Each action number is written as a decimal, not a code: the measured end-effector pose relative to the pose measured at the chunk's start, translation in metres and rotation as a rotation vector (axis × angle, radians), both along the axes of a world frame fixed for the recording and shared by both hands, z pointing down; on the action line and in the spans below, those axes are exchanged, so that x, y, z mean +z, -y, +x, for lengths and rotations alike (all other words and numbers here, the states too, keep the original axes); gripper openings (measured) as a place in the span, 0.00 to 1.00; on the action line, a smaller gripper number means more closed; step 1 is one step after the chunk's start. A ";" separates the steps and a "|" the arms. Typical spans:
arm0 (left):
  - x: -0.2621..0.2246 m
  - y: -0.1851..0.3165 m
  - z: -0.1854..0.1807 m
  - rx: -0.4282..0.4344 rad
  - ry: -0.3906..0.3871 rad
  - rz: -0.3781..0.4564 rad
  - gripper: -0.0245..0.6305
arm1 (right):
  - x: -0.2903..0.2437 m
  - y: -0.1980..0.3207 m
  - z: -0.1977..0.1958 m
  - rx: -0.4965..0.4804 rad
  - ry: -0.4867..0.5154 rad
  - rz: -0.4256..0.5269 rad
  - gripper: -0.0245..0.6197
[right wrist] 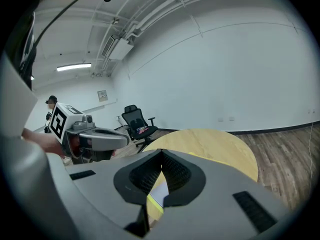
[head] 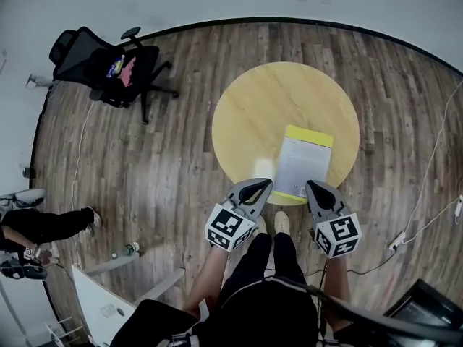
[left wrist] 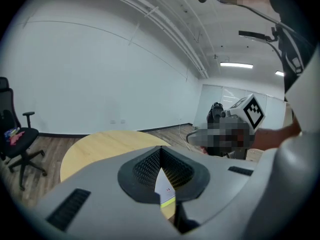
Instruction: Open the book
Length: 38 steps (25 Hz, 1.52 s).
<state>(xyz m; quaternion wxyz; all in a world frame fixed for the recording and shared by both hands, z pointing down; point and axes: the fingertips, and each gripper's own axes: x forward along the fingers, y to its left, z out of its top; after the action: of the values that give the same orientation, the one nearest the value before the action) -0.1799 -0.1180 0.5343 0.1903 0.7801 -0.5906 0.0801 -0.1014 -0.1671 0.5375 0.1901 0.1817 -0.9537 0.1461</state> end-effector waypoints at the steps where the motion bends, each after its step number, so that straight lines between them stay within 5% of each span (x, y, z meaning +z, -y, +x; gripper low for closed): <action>1: 0.007 -0.002 0.001 -0.003 -0.006 -0.012 0.04 | 0.007 -0.001 0.000 -0.003 -0.006 -0.009 0.05; 14: 0.089 -0.025 0.009 -0.015 -0.066 -0.143 0.04 | 0.090 -0.025 0.000 -0.039 -0.080 -0.126 0.05; 38: 0.102 -0.087 -0.049 -0.219 -0.076 -0.181 0.04 | 0.131 -0.050 -0.077 -0.210 -0.113 -0.168 0.05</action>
<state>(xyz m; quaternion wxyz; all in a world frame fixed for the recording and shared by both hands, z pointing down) -0.2285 -0.0312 0.6362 0.2898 0.6929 -0.6551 0.0821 -0.1785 -0.1170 0.6683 0.2725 0.0721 -0.9396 0.1943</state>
